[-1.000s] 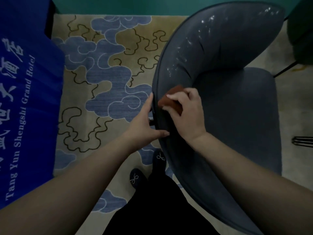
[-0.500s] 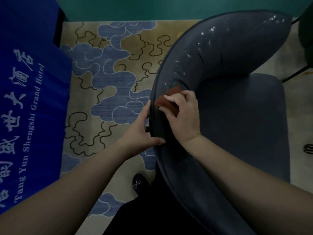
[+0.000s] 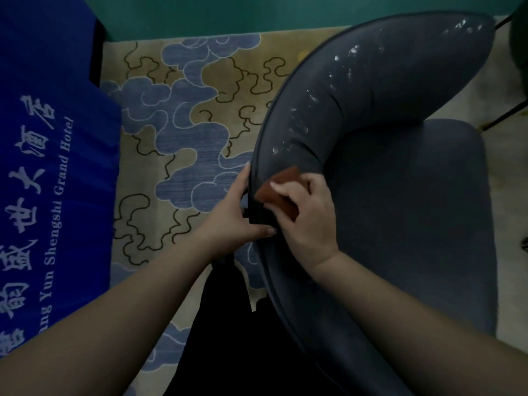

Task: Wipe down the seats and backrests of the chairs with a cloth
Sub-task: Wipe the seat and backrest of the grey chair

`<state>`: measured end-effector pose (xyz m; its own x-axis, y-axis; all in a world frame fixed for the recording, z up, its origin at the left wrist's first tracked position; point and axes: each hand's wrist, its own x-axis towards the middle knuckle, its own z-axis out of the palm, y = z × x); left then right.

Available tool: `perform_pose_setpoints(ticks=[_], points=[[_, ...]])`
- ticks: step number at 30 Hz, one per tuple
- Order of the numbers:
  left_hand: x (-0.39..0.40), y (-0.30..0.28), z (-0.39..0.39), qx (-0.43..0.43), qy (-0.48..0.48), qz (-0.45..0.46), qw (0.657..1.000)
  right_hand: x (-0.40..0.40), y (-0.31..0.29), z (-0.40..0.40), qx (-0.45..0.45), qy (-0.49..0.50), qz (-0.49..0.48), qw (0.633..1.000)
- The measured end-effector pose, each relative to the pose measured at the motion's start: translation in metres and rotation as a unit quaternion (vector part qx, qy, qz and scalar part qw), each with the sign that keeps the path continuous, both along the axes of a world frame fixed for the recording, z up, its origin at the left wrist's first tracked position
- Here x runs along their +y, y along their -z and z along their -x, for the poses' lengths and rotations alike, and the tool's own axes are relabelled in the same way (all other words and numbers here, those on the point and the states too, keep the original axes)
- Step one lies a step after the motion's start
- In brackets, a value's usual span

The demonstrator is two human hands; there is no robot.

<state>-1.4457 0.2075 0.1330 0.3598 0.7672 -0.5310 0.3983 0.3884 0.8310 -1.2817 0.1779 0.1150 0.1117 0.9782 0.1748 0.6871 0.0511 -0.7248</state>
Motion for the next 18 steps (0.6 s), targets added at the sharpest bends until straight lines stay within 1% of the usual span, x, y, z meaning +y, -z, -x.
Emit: perform_pose_setpoints(ticks=[2,4,6,7,9,12,14,16,18], points=[[0.005,0.002,0.000,0.001,0.009,0.002,1.000,0.001,-0.001,0.000,0.003,-0.017,0.004,1.000],[0.008,0.003,0.000,-0.004,0.012,0.002,1.000,0.026,-0.006,-0.001,-0.008,-0.007,0.005,1.000],[0.013,0.002,0.001,-0.012,0.018,0.000,1.000,0.056,-0.007,-0.002,-0.015,0.039,0.010,0.999],[0.016,0.002,0.002,-0.012,0.022,-0.002,1.000,0.065,-0.008,-0.002,0.004,0.067,0.022,0.997],[0.020,0.001,0.002,-0.011,0.032,-0.004,0.999,0.061,-0.006,0.000,0.022,0.098,0.041,0.994],[0.027,0.000,0.003,-0.006,0.047,-0.010,0.999,0.027,-0.005,0.004,0.032,0.065,0.028,0.997],[0.034,-0.001,0.002,0.001,0.056,-0.014,0.998,0.029,-0.006,0.003,0.038,0.042,0.028,0.998],[0.043,-0.002,0.000,0.009,0.065,-0.019,0.998,0.055,-0.007,0.001,0.031,0.076,0.039,0.996],[0.052,-0.002,-0.002,0.007,0.074,-0.021,0.997,0.078,-0.007,-0.003,0.057,0.132,0.062,0.988]])
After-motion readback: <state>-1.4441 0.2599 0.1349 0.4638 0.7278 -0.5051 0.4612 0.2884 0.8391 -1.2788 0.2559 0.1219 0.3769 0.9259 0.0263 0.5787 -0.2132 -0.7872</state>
